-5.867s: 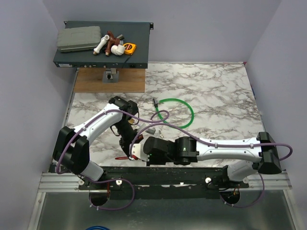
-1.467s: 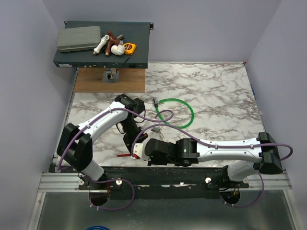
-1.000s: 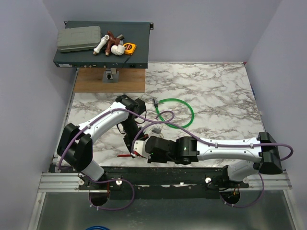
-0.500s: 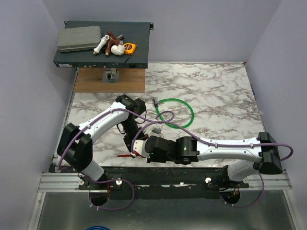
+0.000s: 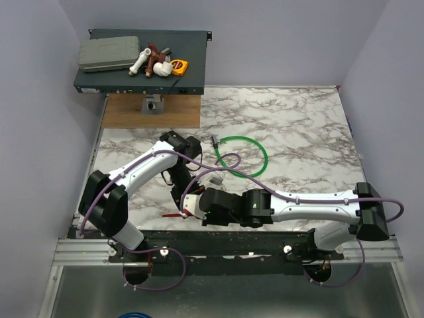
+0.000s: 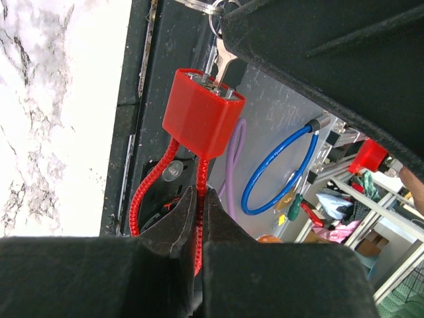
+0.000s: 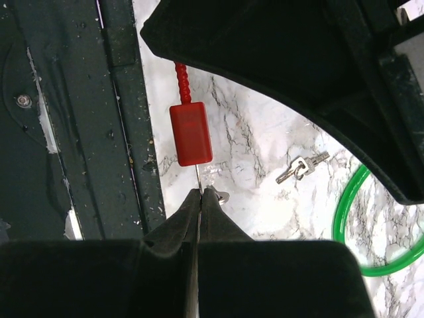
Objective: Unlock with the key
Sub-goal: Unlock the lock.
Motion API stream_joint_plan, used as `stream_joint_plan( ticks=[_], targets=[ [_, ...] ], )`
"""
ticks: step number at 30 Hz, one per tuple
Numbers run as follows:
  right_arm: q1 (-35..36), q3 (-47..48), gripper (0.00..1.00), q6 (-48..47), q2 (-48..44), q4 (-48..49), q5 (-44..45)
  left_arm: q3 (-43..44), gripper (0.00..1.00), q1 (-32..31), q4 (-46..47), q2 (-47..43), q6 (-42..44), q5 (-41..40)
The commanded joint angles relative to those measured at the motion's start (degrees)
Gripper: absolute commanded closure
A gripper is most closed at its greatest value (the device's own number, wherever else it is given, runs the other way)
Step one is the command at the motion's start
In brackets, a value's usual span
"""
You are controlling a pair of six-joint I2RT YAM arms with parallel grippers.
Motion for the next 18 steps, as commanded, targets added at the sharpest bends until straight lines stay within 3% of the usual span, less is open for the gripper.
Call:
stream_joint_plan(
  ticks=[1,12,18],
  targets=[
    [-0.11,1.13,0.99,-0.49,1.0,2.17,-0.9,1.05,1.0,-0.16,0.02,-0.99,0.84,2.15],
    [-0.09,1.42,0.99,0.21,1.35,4.33,-1.69,0.82,1.0,0.11,3.21,-1.51,-1.17,2.61],
    [-0.08,0.49,0.99,0.96,1.27,5.43,-1.03,1.58,1.0,2.69,5.61,-2.59,-3.0,7.45]
  ],
)
